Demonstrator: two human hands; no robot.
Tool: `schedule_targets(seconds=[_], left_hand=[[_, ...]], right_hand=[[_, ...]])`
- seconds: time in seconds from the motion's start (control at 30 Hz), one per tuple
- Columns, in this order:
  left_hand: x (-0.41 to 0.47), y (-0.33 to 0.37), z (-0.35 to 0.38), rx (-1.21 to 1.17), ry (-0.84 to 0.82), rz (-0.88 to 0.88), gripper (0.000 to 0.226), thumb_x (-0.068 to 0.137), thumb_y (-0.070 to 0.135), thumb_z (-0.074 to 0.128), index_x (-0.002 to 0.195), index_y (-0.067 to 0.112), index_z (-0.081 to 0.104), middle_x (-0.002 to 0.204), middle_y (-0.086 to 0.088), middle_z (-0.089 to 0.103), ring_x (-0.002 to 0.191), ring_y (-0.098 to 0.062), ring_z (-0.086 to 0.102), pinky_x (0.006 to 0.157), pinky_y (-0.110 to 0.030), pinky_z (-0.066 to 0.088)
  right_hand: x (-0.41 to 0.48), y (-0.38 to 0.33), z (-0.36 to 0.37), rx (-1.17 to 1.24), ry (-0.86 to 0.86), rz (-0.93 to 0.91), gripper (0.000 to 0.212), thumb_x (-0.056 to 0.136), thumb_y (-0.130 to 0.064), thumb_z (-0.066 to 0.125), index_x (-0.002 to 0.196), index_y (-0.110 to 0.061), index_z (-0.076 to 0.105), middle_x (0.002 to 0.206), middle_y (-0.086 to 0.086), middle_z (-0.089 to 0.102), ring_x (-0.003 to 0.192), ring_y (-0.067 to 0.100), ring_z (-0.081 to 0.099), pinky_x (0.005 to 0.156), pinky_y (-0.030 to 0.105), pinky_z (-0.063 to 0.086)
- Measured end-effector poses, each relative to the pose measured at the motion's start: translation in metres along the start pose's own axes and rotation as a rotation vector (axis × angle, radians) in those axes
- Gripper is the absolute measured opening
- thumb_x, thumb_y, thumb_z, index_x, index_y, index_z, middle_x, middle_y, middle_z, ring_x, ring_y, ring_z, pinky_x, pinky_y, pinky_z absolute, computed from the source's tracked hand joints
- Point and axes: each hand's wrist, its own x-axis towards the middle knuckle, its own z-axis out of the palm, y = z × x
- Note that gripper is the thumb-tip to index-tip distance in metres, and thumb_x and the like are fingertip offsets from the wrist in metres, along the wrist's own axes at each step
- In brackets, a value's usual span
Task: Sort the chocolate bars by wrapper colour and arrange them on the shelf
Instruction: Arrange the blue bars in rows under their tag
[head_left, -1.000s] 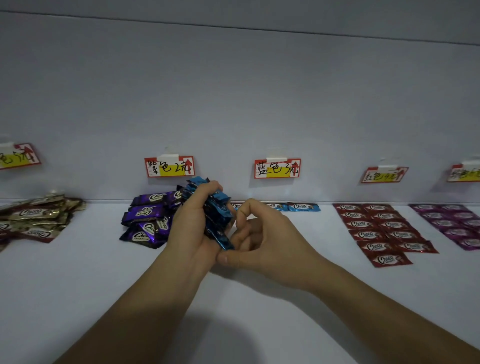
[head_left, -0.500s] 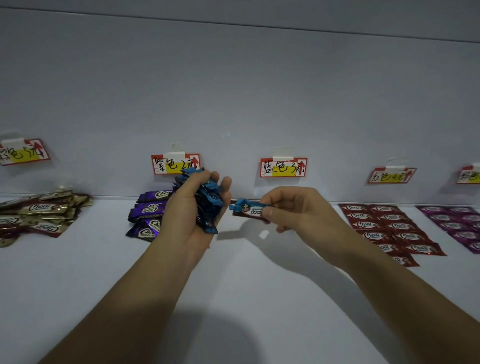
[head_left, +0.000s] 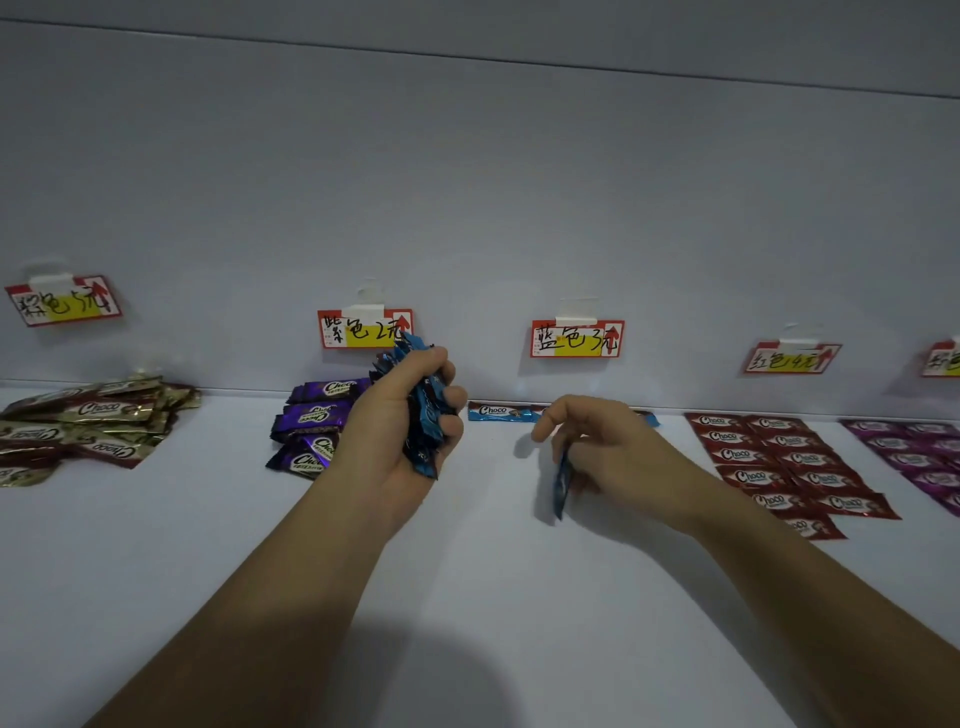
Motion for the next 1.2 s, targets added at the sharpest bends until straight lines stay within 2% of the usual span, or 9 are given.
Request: schedule_targets(seconds=[0.13, 0.27, 0.47, 0.63, 0.73, 0.83, 0.9, 1.0, 1.2], left_hand=[[-0.003, -0.002, 0.003, 0.029, -0.020, -0.013, 0.013, 0.086, 0.020, 0.074, 0.093, 0.015, 0.065, 0.085, 0.002, 0.066, 0.056, -0.008, 0.057, 0.040, -0.014, 0.042], [-0.005, -0.003, 0.004, 0.030, -0.036, -0.018, 0.015, 0.082, 0.021, 0.074, 0.092, 0.014, 0.065, 0.084, 0.001, 0.065, 0.056, -0.009, 0.057, 0.039, -0.014, 0.043], [-0.002, -0.001, 0.002, 0.031, -0.043, -0.018, 0.018, 0.089, 0.021, 0.073, 0.102, 0.013, 0.064, 0.085, 0.001, 0.066, 0.058, -0.008, 0.057, 0.039, -0.016, 0.045], [0.000, 0.001, 0.000, 0.024, -0.049, 0.010, 0.020, 0.090, 0.021, 0.072, 0.105, 0.014, 0.062, 0.086, 0.000, 0.065, 0.058, -0.008, 0.057, 0.041, -0.015, 0.045], [0.001, 0.001, -0.001, 0.031, -0.057, 0.006, 0.016, 0.090, 0.021, 0.071, 0.102, 0.014, 0.062, 0.086, 0.001, 0.064, 0.058, -0.008, 0.057, 0.041, -0.015, 0.045], [0.001, 0.001, -0.002, 0.036, -0.059, 0.008, 0.017, 0.090, 0.021, 0.071, 0.102, 0.014, 0.062, 0.086, 0.001, 0.064, 0.058, -0.008, 0.057, 0.040, -0.016, 0.045], [0.001, 0.002, -0.002, 0.042, -0.053, 0.016, 0.022, 0.088, 0.022, 0.072, 0.105, 0.013, 0.061, 0.086, 0.001, 0.064, 0.058, -0.008, 0.058, 0.041, -0.016, 0.046], [0.002, 0.002, -0.002, 0.042, -0.050, 0.017, 0.022, 0.088, 0.022, 0.073, 0.105, 0.013, 0.062, 0.086, 0.001, 0.065, 0.059, -0.009, 0.059, 0.041, -0.016, 0.046], [0.001, 0.003, -0.002, 0.034, -0.030, 0.005, 0.020, 0.089, 0.022, 0.073, 0.104, 0.013, 0.063, 0.088, 0.000, 0.066, 0.058, -0.009, 0.059, 0.041, -0.017, 0.047]], right_hand=[[0.001, 0.004, 0.012, -0.339, 0.154, -0.195, 0.033, 0.093, -0.011, 0.065, 0.112, -0.038, 0.062, 0.113, -0.014, 0.055, 0.096, 0.001, 0.053, 0.081, 0.008, 0.038], [-0.004, 0.002, 0.031, -0.317, 0.200, -0.157, 0.018, 0.094, -0.029, 0.063, 0.110, -0.039, 0.062, 0.102, -0.016, 0.049, 0.088, 0.004, 0.051, 0.074, 0.021, 0.038], [-0.002, -0.007, 0.057, -0.649, 0.120, -0.167, 0.043, 0.098, -0.048, 0.046, 0.140, -0.037, 0.044, 0.104, -0.006, 0.041, 0.102, 0.016, 0.041, 0.085, 0.039, 0.045], [0.000, -0.007, 0.059, -0.643, 0.089, -0.142, 0.030, 0.099, -0.044, 0.043, 0.127, -0.034, 0.052, 0.107, -0.007, 0.042, 0.102, 0.014, 0.041, 0.087, 0.037, 0.045], [-0.005, -0.005, 0.057, -0.513, 0.138, -0.153, 0.015, 0.096, -0.045, 0.053, 0.096, -0.033, 0.060, 0.095, -0.013, 0.047, 0.094, 0.009, 0.048, 0.075, 0.028, 0.044], [-0.007, -0.005, 0.057, -0.420, 0.204, -0.118, 0.032, 0.086, -0.050, 0.066, 0.073, -0.023, 0.054, 0.082, -0.010, 0.052, 0.083, 0.008, 0.050, 0.067, 0.028, 0.043], [-0.006, -0.008, 0.057, -0.408, 0.237, -0.078, 0.031, 0.082, -0.045, 0.073, 0.073, -0.022, 0.053, 0.081, -0.010, 0.055, 0.079, 0.008, 0.052, 0.068, 0.029, 0.048], [-0.003, -0.012, 0.054, -0.425, 0.242, -0.063, 0.007, 0.085, -0.027, 0.070, 0.086, -0.027, 0.064, 0.088, -0.012, 0.064, 0.083, 0.009, 0.058, 0.073, 0.034, 0.055], [0.003, -0.004, 0.041, -0.699, 0.153, -0.168, 0.030, 0.093, -0.011, 0.060, 0.112, -0.028, 0.075, 0.107, -0.005, 0.069, 0.105, 0.018, 0.057, 0.090, 0.031, 0.049]])
